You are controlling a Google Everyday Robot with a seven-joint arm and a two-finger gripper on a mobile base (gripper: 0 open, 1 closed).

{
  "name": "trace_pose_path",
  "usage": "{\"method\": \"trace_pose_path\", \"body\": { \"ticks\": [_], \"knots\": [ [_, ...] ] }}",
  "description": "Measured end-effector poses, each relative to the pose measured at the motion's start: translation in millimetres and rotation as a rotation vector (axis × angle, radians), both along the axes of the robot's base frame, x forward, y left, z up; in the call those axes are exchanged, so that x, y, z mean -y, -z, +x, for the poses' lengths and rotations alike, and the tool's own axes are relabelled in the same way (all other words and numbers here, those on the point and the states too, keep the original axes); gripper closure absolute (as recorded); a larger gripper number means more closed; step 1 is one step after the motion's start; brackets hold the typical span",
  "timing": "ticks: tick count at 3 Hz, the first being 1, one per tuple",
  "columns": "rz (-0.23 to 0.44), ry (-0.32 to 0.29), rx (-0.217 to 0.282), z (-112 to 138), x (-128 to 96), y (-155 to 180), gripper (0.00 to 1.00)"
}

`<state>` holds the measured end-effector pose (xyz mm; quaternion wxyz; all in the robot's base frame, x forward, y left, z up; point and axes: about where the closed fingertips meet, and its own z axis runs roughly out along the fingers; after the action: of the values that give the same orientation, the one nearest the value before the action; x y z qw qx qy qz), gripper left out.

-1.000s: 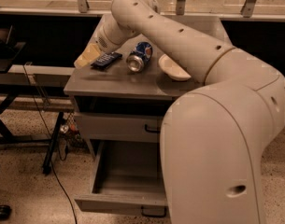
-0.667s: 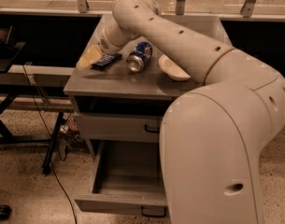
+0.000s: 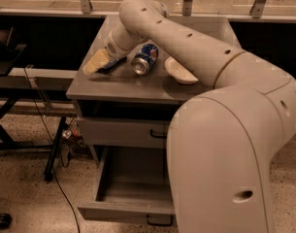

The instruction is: Place rxbar blueberry into middle drawer

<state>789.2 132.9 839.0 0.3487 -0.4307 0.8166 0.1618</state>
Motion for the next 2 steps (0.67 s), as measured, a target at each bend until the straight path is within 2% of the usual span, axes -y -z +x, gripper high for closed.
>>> {"method": "trace_pose_path", "body": {
  "ticks": [2],
  "knots": [
    [-0.026, 0.019, -0.022, 0.6, 12.3, 8.1, 0.49]
  ]
}}
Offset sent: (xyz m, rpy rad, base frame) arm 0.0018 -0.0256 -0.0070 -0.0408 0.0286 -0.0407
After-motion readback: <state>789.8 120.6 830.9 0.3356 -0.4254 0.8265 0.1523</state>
